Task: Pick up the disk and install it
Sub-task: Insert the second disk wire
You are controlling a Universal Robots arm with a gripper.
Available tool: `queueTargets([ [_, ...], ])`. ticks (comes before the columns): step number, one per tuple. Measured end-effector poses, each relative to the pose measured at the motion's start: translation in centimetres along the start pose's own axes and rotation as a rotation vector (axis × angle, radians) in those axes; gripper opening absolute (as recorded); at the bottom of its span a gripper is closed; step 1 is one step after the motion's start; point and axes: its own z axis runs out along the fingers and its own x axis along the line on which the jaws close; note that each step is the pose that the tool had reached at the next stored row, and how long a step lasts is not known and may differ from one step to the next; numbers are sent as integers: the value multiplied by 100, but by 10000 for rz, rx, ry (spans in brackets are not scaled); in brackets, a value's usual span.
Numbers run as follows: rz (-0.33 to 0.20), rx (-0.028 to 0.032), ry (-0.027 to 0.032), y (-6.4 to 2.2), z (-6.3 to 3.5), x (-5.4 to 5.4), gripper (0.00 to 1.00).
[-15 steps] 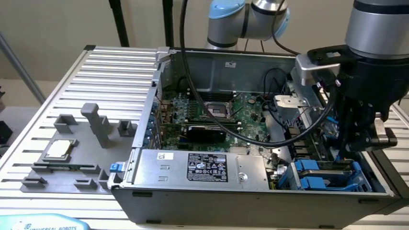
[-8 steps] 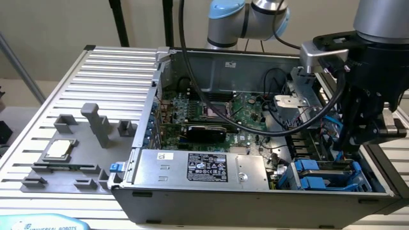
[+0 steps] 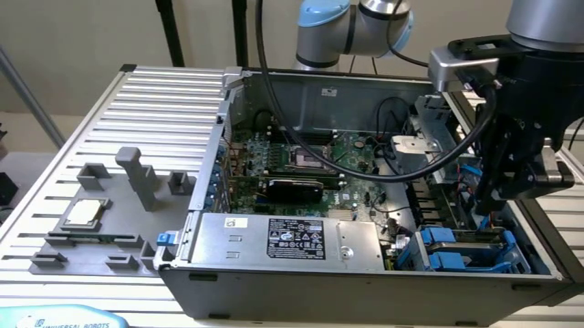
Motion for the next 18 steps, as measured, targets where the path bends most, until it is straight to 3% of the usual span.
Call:
queueTargets([
  [7,-17,-181,-48,-51,31,-16,24],
  [12,-11,-268,-152,-56,58,-30,24],
  [18,-12,-310,-169,-74,129,-44,24],
])
